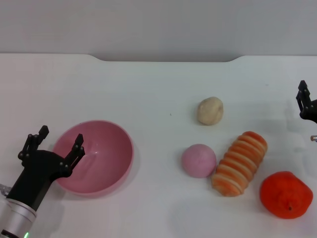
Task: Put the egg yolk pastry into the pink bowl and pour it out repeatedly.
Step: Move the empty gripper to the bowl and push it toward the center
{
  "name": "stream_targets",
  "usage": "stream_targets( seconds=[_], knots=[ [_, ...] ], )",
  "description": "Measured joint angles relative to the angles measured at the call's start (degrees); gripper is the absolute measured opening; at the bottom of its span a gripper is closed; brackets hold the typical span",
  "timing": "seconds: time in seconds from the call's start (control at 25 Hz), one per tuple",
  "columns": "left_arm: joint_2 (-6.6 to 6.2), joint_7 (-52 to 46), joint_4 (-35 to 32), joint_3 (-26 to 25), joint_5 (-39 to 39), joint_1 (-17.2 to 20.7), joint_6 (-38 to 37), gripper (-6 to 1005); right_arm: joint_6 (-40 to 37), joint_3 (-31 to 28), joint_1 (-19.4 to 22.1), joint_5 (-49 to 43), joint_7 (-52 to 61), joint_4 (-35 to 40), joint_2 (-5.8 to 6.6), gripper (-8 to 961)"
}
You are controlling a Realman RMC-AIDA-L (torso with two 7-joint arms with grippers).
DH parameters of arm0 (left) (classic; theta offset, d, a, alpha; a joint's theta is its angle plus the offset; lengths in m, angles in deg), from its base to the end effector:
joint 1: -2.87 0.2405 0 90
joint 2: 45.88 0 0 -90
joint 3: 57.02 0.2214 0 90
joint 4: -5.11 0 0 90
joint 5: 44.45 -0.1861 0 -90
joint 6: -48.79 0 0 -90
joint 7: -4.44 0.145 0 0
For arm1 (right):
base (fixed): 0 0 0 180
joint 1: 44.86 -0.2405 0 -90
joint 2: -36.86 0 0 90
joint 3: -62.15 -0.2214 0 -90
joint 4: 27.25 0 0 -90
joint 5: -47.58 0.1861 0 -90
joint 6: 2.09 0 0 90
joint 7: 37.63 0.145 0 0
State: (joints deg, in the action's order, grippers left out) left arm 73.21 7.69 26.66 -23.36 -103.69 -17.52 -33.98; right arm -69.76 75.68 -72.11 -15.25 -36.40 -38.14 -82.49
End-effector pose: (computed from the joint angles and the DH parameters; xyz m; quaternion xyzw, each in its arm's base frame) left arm -0.2909 0.2140 -0.0374 -0.7553 -0.2344 -0.2610 0.5536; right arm 0.3034 0.2906 -0.0018 -0.6903 0.2702 0.2388 0.6272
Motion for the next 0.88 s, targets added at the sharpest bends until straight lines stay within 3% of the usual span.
stream_targets(
  seconds=[0.88],
  knots=[
    [0.0, 0.0, -0.4, 0.0, 0.0, 0.0, 0.0, 811, -0.1, -0.1, -0.4, 0.0, 0.0, 0.0, 0.0, 478]
  ],
)
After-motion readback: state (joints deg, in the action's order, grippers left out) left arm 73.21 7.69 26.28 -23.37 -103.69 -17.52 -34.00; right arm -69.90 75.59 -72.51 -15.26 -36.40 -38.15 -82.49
